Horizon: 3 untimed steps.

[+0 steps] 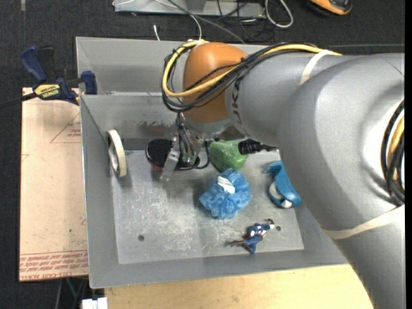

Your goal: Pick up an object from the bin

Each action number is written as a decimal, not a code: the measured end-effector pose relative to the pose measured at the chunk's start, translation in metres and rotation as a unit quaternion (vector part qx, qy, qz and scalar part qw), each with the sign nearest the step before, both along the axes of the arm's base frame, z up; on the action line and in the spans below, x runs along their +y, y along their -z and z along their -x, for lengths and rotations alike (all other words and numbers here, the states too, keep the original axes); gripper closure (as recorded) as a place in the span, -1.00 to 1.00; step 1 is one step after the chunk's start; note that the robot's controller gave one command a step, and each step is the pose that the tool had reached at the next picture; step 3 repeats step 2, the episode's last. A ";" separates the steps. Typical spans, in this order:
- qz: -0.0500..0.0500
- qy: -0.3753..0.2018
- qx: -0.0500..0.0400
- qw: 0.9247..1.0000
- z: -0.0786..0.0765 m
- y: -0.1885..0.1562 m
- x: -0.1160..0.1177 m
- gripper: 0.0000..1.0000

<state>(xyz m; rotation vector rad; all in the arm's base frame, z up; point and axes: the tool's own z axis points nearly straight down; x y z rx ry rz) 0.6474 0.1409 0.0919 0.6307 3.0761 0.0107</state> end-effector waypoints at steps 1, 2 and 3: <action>0.000 0.000 0.000 1.000 0.000 -0.028 0.000 1.00; -0.001 -0.001 -0.002 1.000 -0.001 -0.052 0.000 1.00; -0.001 -0.001 -0.002 1.000 -0.001 -0.052 0.000 1.00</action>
Offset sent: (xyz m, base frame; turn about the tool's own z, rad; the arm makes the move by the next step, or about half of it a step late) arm 0.0004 0.0002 0.0568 -0.0003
